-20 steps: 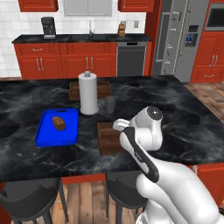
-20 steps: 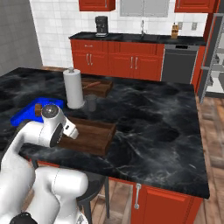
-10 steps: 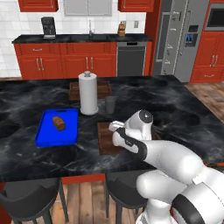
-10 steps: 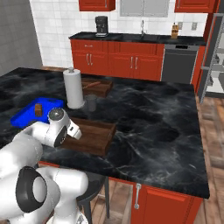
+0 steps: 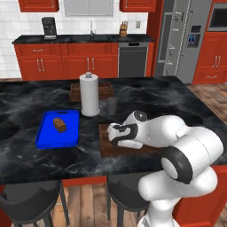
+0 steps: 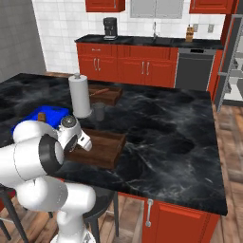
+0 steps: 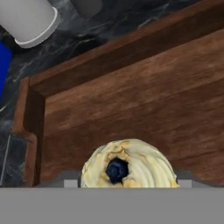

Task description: Take the cupcake and cake from the fridge and place them on the empty tray on the dining counter.

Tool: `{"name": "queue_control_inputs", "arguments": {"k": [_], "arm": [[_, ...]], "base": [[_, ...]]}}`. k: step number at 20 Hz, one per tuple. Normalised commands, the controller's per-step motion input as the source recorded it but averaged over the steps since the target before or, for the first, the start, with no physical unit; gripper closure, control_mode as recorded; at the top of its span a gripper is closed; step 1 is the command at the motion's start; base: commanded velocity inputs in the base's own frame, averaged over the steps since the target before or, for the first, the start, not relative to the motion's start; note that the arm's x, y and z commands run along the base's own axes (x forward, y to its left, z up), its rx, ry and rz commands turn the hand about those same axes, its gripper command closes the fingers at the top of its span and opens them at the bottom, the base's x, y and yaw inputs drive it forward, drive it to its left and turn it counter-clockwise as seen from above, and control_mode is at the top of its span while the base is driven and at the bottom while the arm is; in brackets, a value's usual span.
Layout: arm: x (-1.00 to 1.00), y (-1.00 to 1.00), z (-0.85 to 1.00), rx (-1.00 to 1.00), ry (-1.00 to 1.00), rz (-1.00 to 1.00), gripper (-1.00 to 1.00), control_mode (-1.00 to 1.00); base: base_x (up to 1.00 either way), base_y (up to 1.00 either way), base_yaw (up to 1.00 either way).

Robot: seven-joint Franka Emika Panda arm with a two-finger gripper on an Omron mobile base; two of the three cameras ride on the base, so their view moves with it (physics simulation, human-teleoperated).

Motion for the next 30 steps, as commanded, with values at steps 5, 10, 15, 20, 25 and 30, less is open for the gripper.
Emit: {"name": "queue_control_inputs", "arguments": {"k": [5,10,15,20,25,30], "arm": [[0.39,0.07,-0.32,0.00,0.08,0.00,1.00,-1.00],[0.40,0.16,-0.36,0.00,0.06,0.00,-1.00,-1.00],[0.09,0.11,-0.29,0.00,0.02,0.00,-1.00,-1.00],[0.00,0.02,-0.16,0.00,0.00,0.00,-1.00,-1.00],[-0.18,0.00,0.00,0.00,-0.07,0.00,-1.00,-1.00],[-0.67,-0.06,0.00,0.00,-0.11,-0.03,-1.00,-1.00]], "base": [[0.00,0.00,0.00],[0.00,0.00,0.00],[0.00,0.00,0.00],[0.00,0.00,0.00],[0.00,0.00,0.00],[0.00,0.00,0.00]]}}
